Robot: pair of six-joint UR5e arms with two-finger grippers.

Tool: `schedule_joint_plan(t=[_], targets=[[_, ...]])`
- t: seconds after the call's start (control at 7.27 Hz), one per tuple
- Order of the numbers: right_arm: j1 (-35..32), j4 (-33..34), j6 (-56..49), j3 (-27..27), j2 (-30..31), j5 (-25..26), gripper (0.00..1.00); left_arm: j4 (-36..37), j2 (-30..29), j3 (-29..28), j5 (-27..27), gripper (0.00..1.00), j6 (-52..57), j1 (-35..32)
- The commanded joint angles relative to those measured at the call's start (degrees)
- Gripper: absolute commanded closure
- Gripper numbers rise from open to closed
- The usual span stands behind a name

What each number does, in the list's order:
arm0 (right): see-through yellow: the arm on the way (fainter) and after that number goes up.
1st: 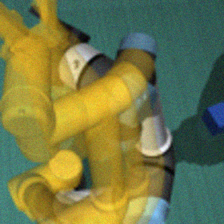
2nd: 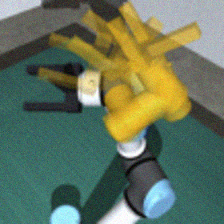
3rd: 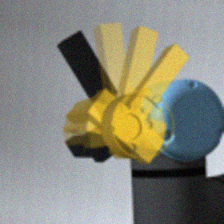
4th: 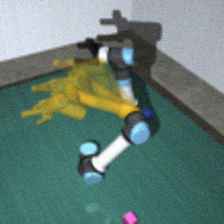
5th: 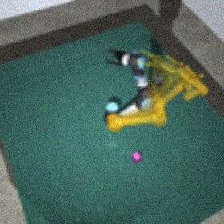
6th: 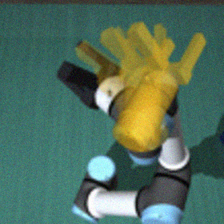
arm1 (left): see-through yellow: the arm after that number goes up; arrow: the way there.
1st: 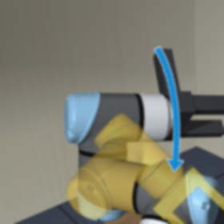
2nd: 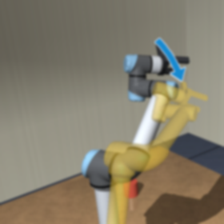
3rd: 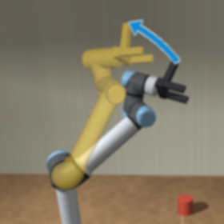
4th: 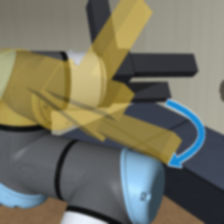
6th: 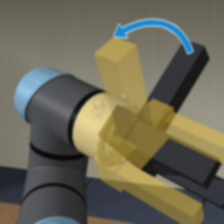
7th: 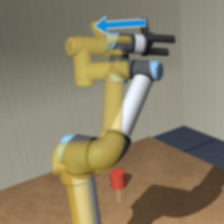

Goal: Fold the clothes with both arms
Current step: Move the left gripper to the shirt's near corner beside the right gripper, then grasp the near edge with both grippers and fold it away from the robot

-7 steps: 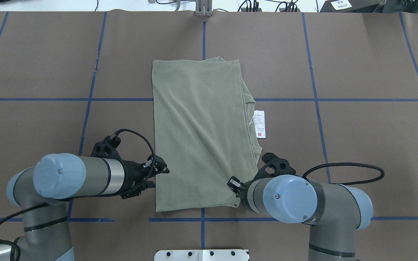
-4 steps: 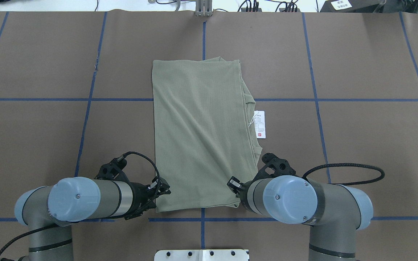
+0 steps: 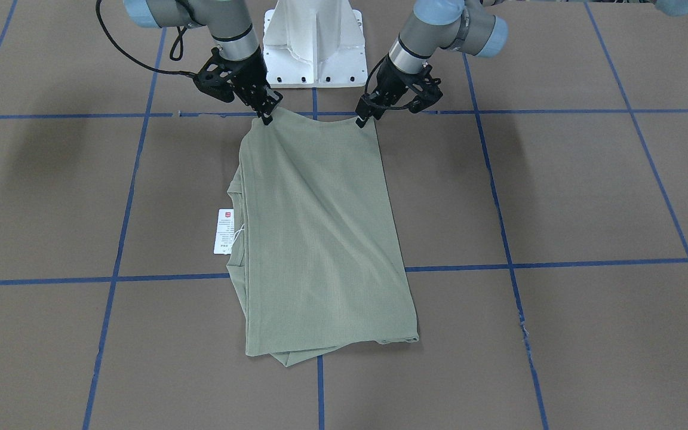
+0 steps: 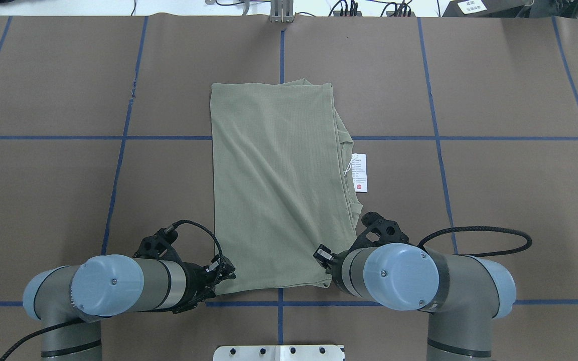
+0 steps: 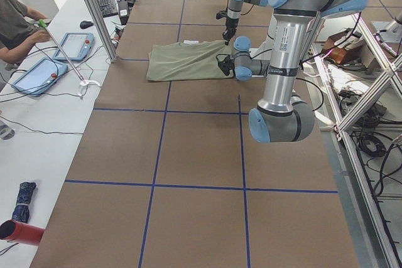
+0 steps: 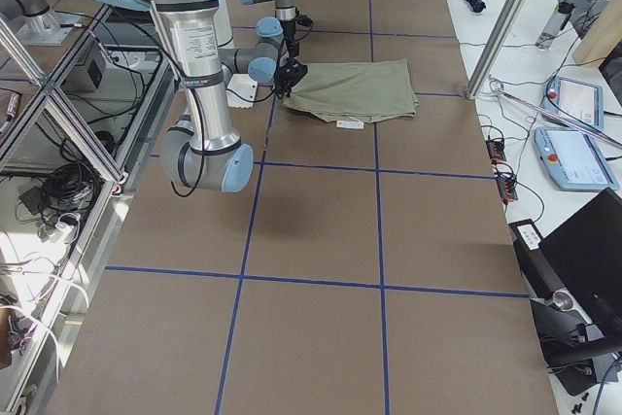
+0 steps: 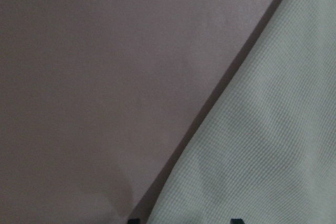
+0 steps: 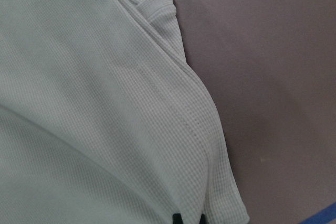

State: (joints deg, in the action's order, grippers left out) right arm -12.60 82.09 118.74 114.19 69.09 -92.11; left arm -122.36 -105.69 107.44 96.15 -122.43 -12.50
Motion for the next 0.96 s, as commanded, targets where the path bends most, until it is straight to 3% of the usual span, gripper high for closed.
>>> schedule_joint_plan(t=[0.0,0.14,0.28,0.41,0.69,0.83], targets=[[-0.1,0.0,0.0,0.5,0.0,0.0,1.0,0.0,0.0,0.0,0.1,0.42,-0.1,0.1],[-0.1,0.0,0.0,0.7,0.0,0.0,1.0,0.0,0.1,0.1,0.1,0.54,-0.9,0.1],[-0.1,0.0,0.0,0.9,0.1,0.0,1.0,0.0,0.1,0.1,0.1,0.82,-2.3,0.1],[-0.1,0.0,0.0,0.9,0.1,0.0,1.0,0.0,0.1,0.6,0.0,1.0,-2.3,0.1],[0.0,0.0,0.0,0.9,0.1,0.0,1.0,0.0,0.1,2.2,-0.1,1.0,-2.3,0.1],[0.7,0.6,0.2,3.0,0.8,0.0,1.0,0.0,3.6,7.8,0.1,1.0,-2.5,0.7]])
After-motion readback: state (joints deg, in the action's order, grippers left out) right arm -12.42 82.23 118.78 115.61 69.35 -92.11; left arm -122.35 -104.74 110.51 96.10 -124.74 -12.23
